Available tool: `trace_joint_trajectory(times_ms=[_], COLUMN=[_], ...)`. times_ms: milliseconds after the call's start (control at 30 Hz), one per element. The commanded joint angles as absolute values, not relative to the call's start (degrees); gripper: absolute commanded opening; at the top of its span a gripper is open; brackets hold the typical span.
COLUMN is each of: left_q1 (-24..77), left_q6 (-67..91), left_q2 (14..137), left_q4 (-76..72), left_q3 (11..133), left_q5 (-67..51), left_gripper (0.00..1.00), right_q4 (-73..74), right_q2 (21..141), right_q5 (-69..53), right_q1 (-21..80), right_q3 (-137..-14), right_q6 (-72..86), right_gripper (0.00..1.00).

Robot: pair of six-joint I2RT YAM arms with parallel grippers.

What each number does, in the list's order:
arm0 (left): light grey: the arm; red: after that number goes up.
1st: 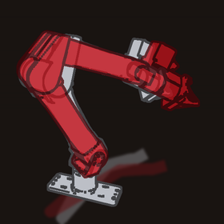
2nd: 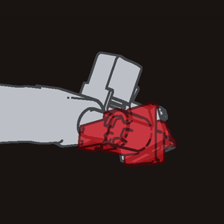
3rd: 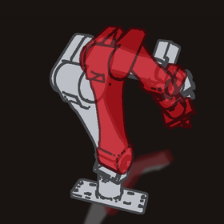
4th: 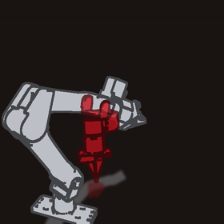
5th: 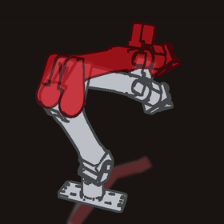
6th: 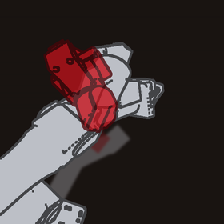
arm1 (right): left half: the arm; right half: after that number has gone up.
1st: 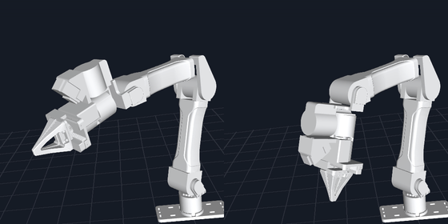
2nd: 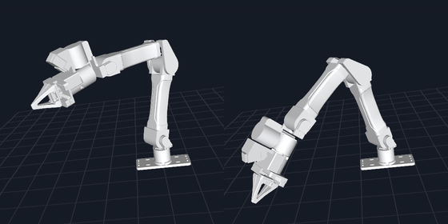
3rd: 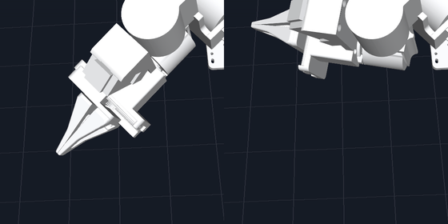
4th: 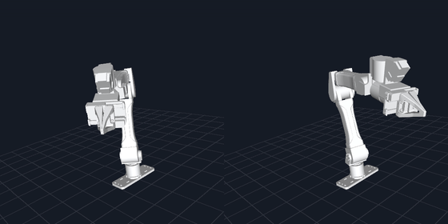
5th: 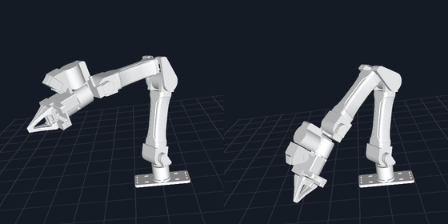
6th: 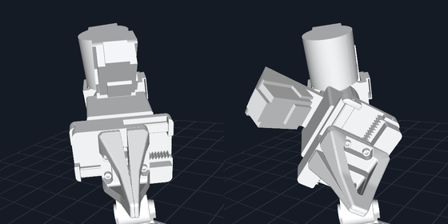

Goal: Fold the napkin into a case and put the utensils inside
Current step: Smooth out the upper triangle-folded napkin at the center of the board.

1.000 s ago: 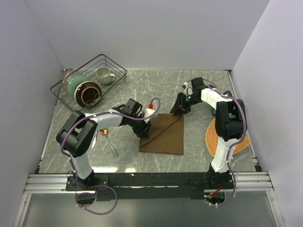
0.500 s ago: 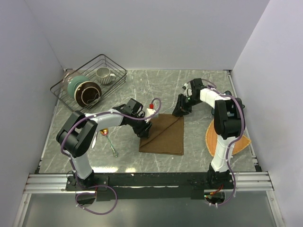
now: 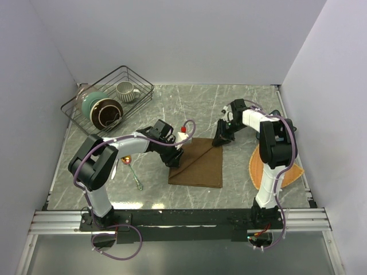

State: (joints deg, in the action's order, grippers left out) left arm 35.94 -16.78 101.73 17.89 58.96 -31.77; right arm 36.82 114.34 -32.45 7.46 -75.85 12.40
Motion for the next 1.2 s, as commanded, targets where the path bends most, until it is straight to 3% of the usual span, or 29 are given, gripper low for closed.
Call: trace_joint_trajectory(times_ms=[0,400,600,733,1167], left_q1=[36.3,36.8,36.9,36.9,37.1], left_q6=[-17.6,-17.8,-17.7,-17.6,-17.9], left_q2=[99.7,100.4,100.8,100.8,101.2], left_q4=[18.7,18.5,18.9,18.9,19.2], left_q3=[59.9,60.4,60.7,60.8,61.3], left_q5=[-31.8,-31.2,-31.0,-31.0,-31.0], left_gripper=[0.48,0.48,0.48,0.48,0.48], right_q4=[38.1,39.6,40.4,39.8,41.4], right_q2=[109.4,110.8,113.3,113.5,114.1], right_q5=[-38.9,-34.9,-31.5,-28.7,-23.9], right_q1=[7.0,7.3,7.7,7.7,7.6], right_q3=[-78.6,-84.2,-83.6,-81.4,-79.9], right_q6=[11.1,7.4,5.5,4.5,1.8], right_gripper=[0.32,0.47,0.46,0.39,0.33])
